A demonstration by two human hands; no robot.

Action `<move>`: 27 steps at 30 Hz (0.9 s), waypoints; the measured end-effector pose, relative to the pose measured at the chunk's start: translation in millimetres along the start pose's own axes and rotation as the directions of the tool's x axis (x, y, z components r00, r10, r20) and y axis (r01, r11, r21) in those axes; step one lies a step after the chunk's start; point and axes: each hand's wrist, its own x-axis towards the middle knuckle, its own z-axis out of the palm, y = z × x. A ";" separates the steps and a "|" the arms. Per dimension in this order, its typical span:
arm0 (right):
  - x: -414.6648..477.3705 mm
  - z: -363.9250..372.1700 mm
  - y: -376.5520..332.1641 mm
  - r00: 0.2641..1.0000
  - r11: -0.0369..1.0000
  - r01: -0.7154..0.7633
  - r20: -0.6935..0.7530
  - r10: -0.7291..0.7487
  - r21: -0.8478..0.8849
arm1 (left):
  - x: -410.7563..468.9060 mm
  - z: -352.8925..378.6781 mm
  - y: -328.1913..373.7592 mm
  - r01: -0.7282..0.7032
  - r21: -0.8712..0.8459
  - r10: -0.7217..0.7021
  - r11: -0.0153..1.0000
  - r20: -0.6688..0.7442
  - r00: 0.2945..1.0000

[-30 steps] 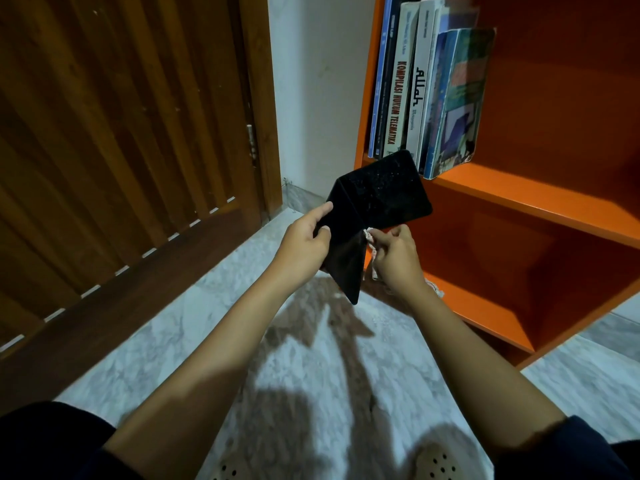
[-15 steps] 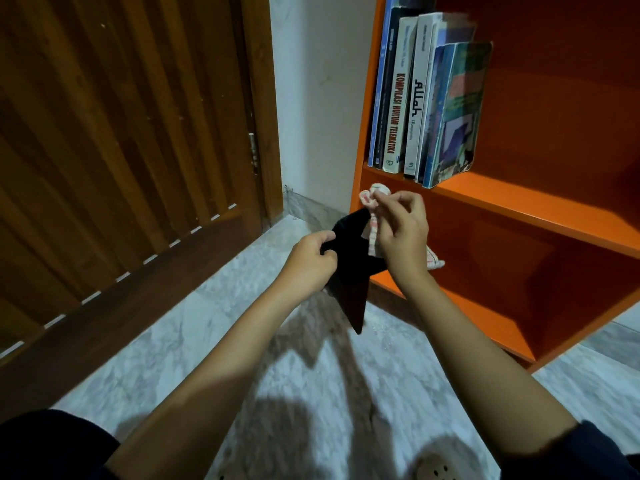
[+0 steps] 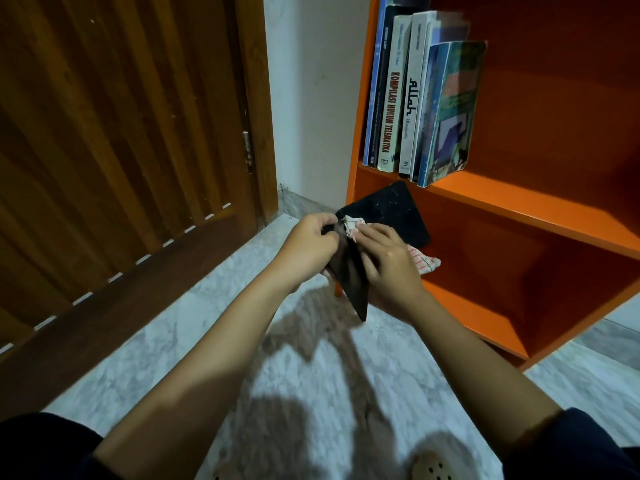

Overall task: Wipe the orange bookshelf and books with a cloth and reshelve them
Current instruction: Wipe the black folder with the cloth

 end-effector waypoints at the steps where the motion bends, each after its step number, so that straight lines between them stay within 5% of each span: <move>1: -3.7 -0.4 1.5 0.998 0.997 0.041 0.044 -0.038 -0.067 | 1.0 -0.6 -2.5 0.015 -0.017 -0.015 1.000 -0.007 1.000; 10: 2.2 -11.3 9.1 0.969 0.908 0.229 0.166 -0.181 -0.352 | -0.2 6.2 -18.0 -0.012 -0.028 0.013 1.000 0.016 1.000; 27: 77.3 -5.7 9.8 0.964 0.934 0.161 -0.150 -0.217 -0.320 | 3.6 24.9 -17.2 -0.193 0.110 0.202 0.975 -0.074 0.977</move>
